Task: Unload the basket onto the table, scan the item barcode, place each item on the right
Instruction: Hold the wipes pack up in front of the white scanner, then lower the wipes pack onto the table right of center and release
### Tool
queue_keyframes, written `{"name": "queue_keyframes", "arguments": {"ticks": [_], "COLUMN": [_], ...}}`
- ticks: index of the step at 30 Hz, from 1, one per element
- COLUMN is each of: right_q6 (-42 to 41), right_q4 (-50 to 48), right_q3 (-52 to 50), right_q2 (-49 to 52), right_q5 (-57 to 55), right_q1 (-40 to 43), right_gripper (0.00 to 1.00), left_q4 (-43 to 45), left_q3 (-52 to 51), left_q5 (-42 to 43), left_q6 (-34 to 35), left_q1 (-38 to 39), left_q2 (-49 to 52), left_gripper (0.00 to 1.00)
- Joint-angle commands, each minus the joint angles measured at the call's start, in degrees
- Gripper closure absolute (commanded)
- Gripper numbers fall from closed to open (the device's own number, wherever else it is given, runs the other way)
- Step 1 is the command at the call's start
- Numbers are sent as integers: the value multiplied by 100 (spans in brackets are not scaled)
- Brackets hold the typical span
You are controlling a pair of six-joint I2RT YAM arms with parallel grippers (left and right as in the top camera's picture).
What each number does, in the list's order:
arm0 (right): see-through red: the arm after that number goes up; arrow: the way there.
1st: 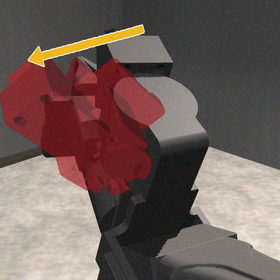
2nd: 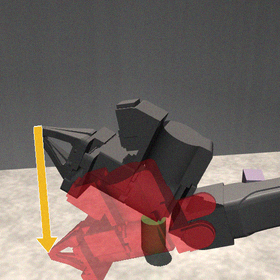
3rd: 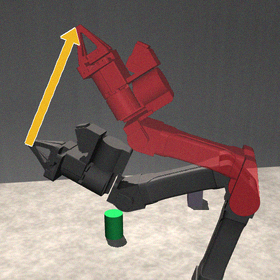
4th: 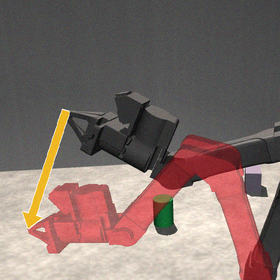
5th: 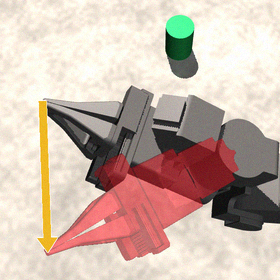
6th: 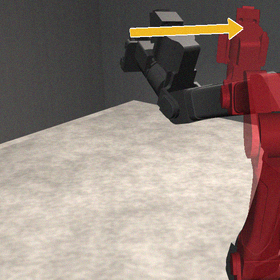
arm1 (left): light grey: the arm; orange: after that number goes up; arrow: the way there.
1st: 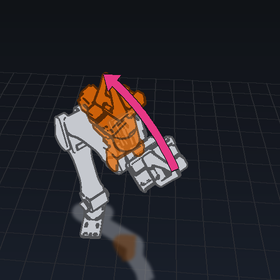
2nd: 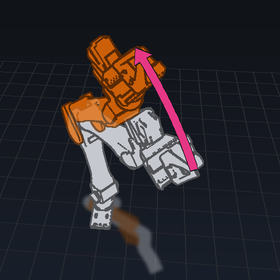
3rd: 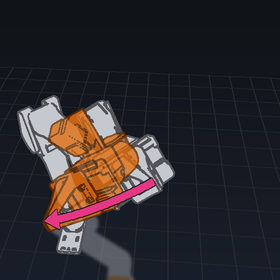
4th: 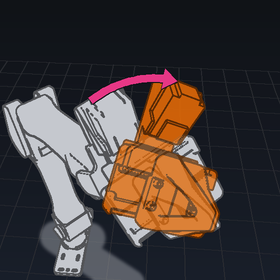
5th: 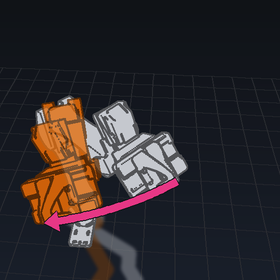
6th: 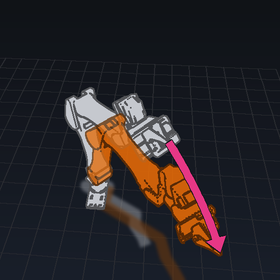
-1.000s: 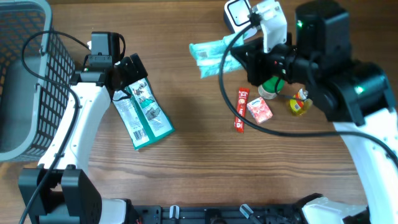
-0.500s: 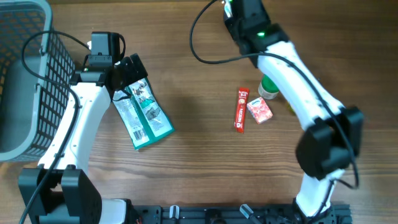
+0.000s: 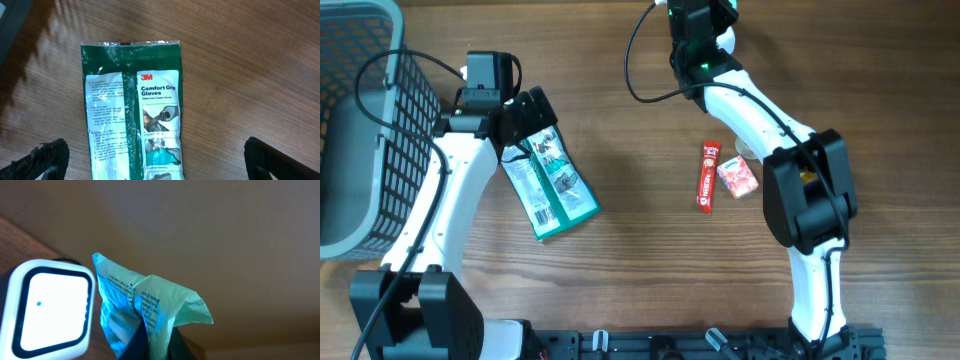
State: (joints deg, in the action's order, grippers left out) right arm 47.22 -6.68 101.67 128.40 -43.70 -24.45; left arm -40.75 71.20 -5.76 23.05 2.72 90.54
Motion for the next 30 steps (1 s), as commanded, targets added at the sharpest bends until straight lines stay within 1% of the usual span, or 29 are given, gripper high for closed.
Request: {"name": "queue_keyframes", "arguments": {"ticks": [1,4,10,13,18,19,21,22,23,25,26,27,28,30], "right_q6": [396,649,675,695,774,656,278,-52,-616,-2153,-3097,-4103,-4697,-5296], "right_q4": [-109,-116,472,435,492,564,1005,1445,2105,3296,3877,4651,5285,6148], "right_q3": [81,79,70,72,72,72,72,72,72,72,72,72,72,70], "right_q2": [426,708,765,721,74,-153,-651,-944,-1305,-1845,-2070,-2319,-2476,-2553], "right_q5": [155,129,420,280,131,133,313,527,881,1593,2159,3132,4081,5499], "right_q1": [-24,-35,-264,-293,-286,-286,-286,-286,-286,-286,-286,-286,-286,-286], "right_gripper": [96,96,96,96,96,96,96,96,96,96,96,96,96,96], "left_q4": [15,15,15,15,15,15,15,15,15,15,15,15,15,15], "left_q3": [22,22,22,22,22,22,22,22,22,22,22,22,22,22], "left_q5": [-55,-55,-55,-55,-55,-55,-55,-55,-55,-55,-55,-55,-55,-55], "left_q6": [-26,-26,-26,-26,-26,-26,-26,-26,-26,-26,-26,-26,-26,-26], "left_q1": [-11,-11,-11,-11,-11,-11,-11,-11,-11,-11,-11,-11,-11,-11], "left_q2": [11,11,11,11,11,11,11,11,11,11,11,11,11,11], "left_gripper": [0,0,0,0,0,0,0,0,0,0,0,0,0,0]}}
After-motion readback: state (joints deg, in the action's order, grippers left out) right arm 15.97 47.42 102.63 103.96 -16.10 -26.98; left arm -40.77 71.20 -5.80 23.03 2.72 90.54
